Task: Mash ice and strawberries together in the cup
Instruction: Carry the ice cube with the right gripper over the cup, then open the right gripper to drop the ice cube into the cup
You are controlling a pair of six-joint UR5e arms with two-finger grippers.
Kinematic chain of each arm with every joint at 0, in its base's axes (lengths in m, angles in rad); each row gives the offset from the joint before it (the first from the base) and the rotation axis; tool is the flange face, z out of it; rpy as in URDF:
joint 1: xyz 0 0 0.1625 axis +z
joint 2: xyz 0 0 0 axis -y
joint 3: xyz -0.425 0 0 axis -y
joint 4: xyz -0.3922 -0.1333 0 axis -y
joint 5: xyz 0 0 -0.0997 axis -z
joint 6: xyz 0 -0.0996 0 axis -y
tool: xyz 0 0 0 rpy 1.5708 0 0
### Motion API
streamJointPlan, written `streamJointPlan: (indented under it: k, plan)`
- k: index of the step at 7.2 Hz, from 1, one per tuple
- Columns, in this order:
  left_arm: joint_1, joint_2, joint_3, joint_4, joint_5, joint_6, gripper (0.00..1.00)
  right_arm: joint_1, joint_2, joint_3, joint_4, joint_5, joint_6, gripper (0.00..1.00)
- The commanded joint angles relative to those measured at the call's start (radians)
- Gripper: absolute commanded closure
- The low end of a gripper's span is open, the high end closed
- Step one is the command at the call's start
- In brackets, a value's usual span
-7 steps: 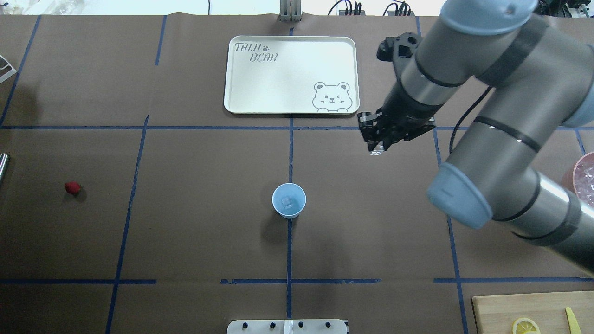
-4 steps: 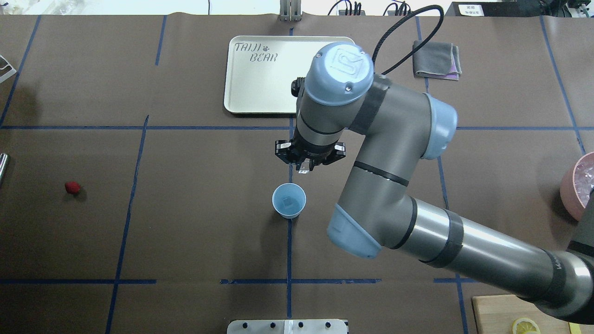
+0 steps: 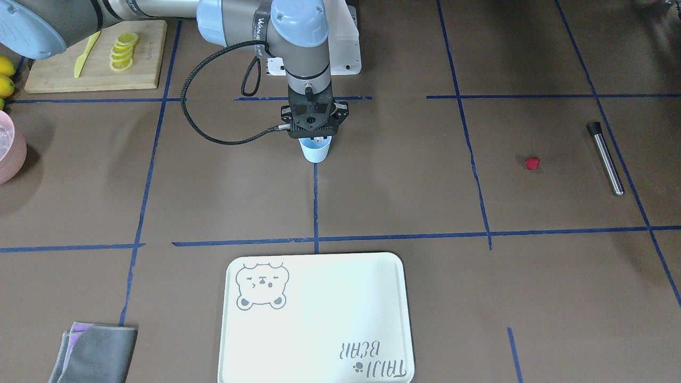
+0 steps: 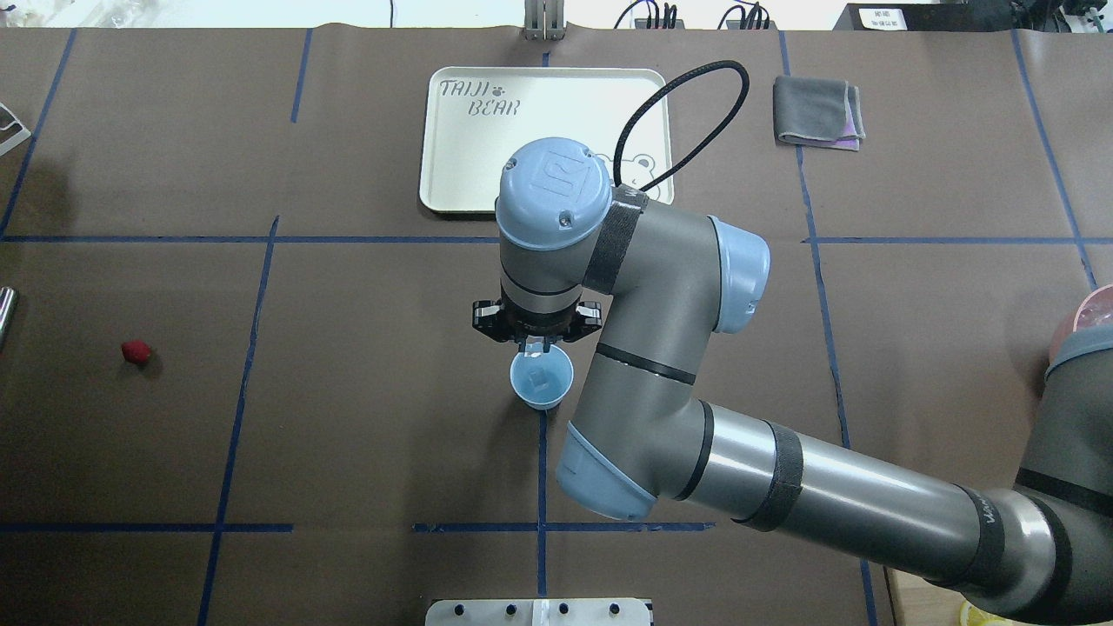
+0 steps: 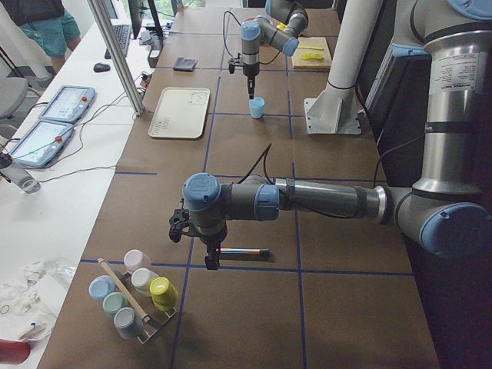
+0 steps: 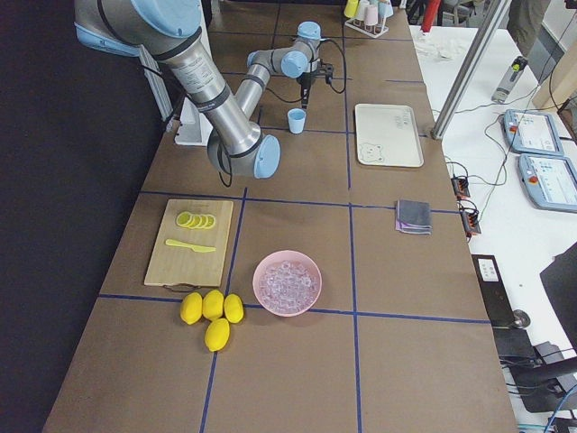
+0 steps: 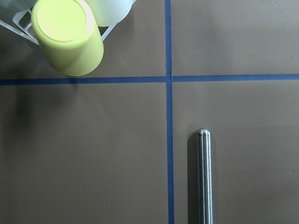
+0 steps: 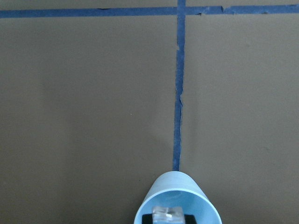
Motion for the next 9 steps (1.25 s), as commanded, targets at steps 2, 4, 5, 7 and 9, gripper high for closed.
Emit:
streamJointPlan:
  k: [2, 4, 5, 7, 9]
  plan:
    - [0.000, 0.000, -0.001, 0.000, 0.000, 0.000, 0.00, -0.013, -0.004, 0.006, -0.043, 0.003, 0.005, 0.98]
    - [0.000, 0.001, -0.001, 0.000, 0.000, 0.000, 0.00, -0.020, -0.003, 0.007, -0.043, 0.008, 0.003, 0.76]
    - [0.000, 0.000, -0.002, 0.000, 0.000, 0.000, 0.00, -0.024, -0.004, 0.007, -0.043, 0.008, 0.003, 0.50]
    - [0.000, 0.000, -0.001, 0.000, 0.000, 0.000, 0.00, -0.024, -0.007, 0.007, -0.043, 0.007, 0.003, 0.25]
    - [0.000, 0.000, -0.001, 0.000, 0.000, -0.002, 0.00, -0.024, -0.006, 0.010, -0.044, 0.003, 0.003, 0.22]
